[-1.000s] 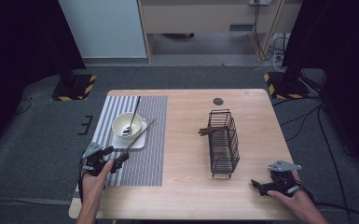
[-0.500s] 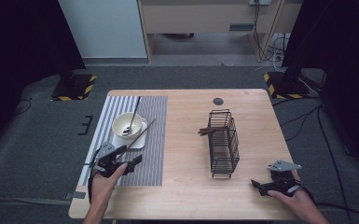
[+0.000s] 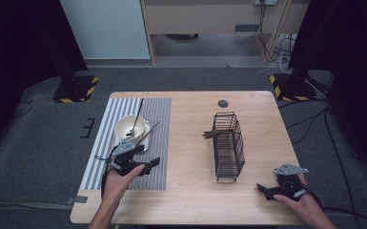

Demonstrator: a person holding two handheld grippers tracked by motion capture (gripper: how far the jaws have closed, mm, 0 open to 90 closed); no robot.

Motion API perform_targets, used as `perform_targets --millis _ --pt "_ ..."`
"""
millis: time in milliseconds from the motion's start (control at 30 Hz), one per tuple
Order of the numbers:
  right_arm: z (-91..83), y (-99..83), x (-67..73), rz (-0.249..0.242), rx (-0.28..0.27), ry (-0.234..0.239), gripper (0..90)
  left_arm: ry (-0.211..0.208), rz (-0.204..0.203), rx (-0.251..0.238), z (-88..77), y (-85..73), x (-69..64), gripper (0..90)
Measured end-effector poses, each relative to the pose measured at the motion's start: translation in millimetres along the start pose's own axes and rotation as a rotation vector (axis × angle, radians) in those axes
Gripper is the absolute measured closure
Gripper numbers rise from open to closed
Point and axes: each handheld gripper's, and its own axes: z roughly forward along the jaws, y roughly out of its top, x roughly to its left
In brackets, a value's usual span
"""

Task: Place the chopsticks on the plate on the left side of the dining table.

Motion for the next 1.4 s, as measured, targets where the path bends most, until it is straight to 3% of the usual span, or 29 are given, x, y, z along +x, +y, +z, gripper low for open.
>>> perform_targets --millis 333,733,1400 --pt "0.0 0.0 0.0 0.001 0.0 0.0 0.2 0.003 0.027 0.009 11.1 12.1 -8.8 7.6" --pt "0.0 0.0 0.1 0.001 0.0 0.0 0.2 -0.039 0.083 0.035 30.6 31.6 -29.9 8.4" --pt "0.0 0.0 0.0 0.001 0.0 0.0 0.2 -0.073 0.132 0.05 49.4 56.4 -51.5 8.3"
